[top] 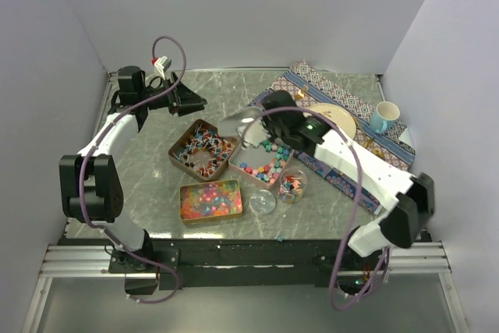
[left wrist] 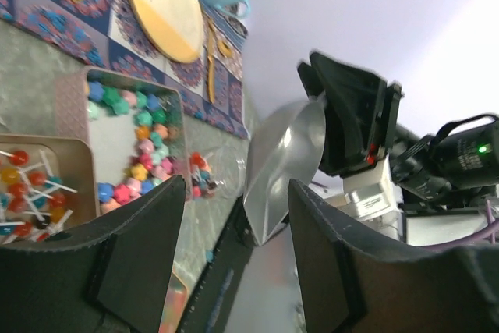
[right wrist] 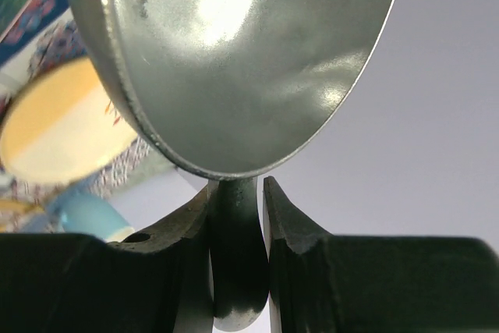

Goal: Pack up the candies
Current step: Adjust the spatula.

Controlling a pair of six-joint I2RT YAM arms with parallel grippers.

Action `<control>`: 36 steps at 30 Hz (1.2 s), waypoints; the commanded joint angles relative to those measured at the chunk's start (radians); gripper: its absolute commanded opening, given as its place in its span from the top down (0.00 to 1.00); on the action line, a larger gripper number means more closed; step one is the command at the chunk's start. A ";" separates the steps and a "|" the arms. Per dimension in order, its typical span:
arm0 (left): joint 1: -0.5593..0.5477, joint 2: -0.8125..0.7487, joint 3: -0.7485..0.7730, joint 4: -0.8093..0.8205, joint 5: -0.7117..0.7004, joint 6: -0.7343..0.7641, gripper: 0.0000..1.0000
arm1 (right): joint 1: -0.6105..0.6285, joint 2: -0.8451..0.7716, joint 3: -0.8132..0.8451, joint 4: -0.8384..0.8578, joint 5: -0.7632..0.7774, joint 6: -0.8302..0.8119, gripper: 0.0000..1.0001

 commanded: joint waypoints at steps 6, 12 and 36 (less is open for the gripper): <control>-0.055 0.022 0.004 0.076 0.095 -0.058 0.39 | 0.033 0.180 0.247 0.132 0.101 0.303 1.00; -0.066 0.047 0.001 0.145 0.101 -0.116 0.46 | 0.038 0.223 0.270 0.141 0.089 0.309 1.00; -0.031 0.126 0.037 0.211 0.287 -0.112 0.99 | -0.273 0.347 0.885 -0.630 -0.854 0.633 0.39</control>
